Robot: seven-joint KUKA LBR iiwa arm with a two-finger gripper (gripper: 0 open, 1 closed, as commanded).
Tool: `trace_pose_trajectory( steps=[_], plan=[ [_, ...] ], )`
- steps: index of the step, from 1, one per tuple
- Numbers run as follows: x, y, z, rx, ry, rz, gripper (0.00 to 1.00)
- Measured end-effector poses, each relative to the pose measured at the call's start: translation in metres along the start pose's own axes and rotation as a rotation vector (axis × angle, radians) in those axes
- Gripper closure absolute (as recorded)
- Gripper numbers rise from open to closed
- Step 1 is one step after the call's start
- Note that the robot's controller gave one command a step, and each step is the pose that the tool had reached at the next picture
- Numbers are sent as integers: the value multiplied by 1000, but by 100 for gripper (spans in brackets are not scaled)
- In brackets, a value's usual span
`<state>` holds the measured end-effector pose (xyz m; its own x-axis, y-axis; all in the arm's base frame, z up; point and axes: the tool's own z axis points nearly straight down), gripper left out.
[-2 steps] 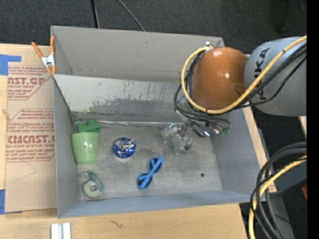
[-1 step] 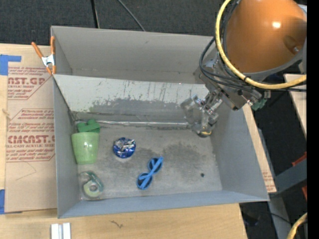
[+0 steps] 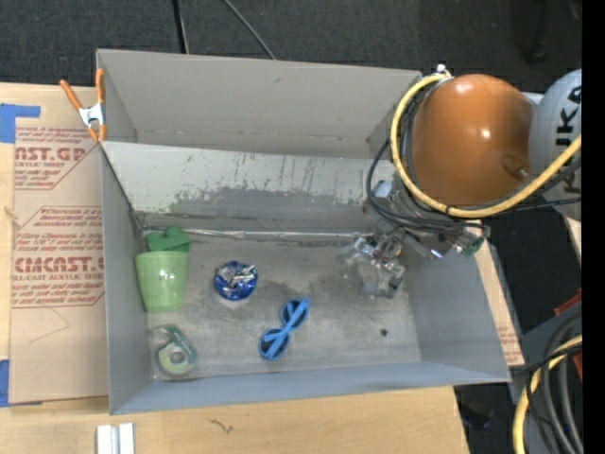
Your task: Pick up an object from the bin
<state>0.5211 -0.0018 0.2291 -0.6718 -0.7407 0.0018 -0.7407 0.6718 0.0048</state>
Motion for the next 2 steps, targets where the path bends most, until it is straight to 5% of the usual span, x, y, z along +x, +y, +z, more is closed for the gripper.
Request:
trace_pose_trajectory(
  steps=[1,2],
  plan=[
    [-11,46,84,-1,0,520,100],
    [-11,44,82,4,-3,520,0]
  ],
)
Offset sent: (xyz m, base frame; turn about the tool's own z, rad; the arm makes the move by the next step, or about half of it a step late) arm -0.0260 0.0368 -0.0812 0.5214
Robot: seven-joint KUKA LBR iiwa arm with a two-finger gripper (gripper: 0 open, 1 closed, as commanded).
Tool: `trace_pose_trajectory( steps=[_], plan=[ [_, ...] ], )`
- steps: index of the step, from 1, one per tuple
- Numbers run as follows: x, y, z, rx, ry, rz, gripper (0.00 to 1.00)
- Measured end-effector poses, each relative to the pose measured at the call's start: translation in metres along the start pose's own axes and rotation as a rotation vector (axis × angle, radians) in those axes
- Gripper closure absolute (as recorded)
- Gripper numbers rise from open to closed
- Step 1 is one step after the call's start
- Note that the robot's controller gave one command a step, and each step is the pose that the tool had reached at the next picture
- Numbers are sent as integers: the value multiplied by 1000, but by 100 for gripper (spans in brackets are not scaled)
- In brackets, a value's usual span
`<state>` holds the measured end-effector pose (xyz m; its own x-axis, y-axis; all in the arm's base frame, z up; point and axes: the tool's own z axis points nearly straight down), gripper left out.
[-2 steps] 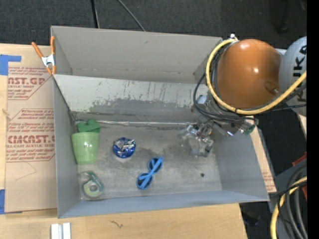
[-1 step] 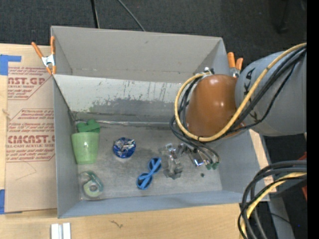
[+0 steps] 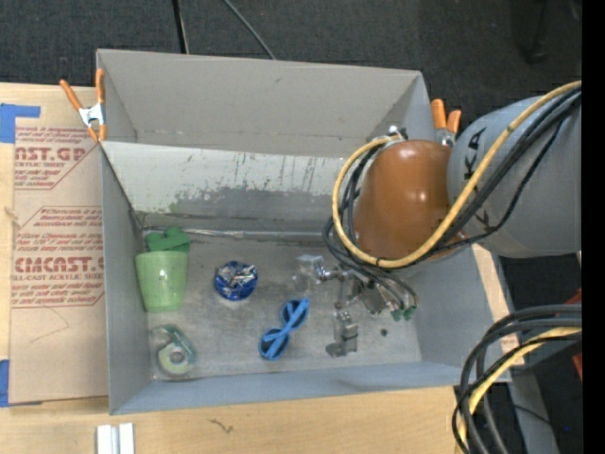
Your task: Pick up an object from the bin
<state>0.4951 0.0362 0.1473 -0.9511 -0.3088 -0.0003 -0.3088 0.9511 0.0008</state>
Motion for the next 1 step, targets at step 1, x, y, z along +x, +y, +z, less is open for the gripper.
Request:
trace_pose_trajectory(
  steps=[1],
  plan=[
    [-12,5,70,-1,4,-233,0]
  ],
)
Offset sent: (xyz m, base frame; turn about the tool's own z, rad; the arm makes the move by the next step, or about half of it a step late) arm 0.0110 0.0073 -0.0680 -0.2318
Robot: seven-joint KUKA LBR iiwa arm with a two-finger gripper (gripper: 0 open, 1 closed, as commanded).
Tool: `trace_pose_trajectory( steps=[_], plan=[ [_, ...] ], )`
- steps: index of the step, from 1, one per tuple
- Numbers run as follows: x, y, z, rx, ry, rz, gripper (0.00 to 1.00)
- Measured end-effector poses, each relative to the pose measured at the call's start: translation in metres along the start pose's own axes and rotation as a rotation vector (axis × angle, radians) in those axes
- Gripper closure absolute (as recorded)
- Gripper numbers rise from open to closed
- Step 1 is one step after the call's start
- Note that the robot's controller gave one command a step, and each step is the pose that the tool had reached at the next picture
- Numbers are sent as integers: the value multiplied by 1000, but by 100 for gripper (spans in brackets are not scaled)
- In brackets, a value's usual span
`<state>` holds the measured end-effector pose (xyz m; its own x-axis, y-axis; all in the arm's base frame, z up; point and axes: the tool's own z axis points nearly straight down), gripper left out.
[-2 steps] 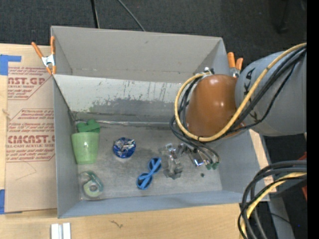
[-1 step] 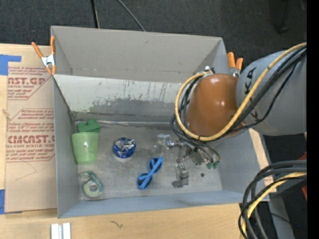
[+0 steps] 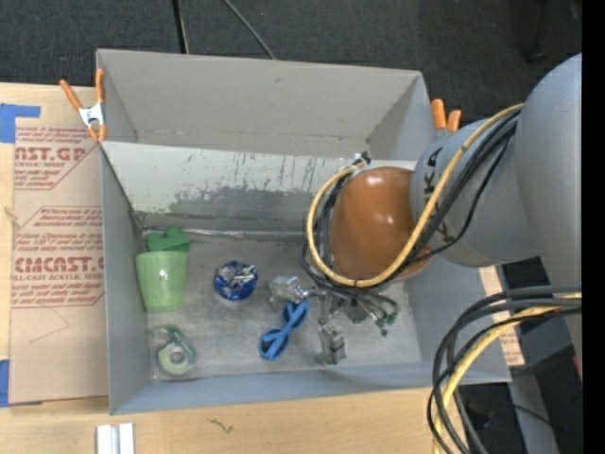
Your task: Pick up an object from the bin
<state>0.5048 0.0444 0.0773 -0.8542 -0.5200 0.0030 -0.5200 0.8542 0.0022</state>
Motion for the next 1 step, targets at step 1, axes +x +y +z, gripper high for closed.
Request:
trace_pose_trajectory(
  steps=[1],
  plan=[
    [-1,-1,-1,2,-2,1,100]
  ],
)
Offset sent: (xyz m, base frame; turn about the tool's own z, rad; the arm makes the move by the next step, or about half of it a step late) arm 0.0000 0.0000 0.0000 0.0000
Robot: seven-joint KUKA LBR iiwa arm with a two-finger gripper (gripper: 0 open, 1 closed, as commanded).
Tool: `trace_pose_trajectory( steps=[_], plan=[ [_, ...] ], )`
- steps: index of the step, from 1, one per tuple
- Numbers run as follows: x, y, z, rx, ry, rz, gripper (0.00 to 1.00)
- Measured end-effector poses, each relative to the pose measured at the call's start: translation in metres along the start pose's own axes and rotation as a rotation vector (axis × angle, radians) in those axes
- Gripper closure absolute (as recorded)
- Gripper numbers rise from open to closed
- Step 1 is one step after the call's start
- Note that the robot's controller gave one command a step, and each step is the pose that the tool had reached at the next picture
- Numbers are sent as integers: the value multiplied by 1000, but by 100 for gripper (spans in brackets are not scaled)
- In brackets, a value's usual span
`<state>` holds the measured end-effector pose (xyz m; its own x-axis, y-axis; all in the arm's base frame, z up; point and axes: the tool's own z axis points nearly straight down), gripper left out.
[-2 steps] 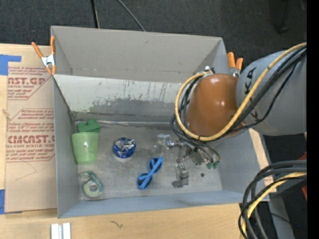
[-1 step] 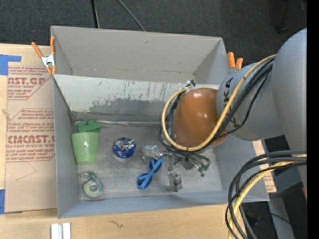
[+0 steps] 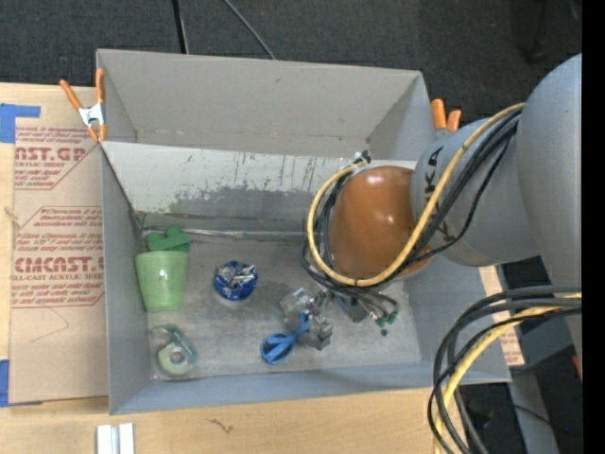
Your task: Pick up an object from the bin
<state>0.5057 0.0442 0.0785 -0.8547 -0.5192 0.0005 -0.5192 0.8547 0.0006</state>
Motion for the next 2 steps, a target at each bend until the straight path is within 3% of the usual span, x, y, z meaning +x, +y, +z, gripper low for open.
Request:
trace_pose_trajectory(
  steps=[1,2],
  plan=[
    [-11,-16,-107,3,-5,-377,100],
    [-16,-15,-151,4,-7,-375,100]
  ],
)
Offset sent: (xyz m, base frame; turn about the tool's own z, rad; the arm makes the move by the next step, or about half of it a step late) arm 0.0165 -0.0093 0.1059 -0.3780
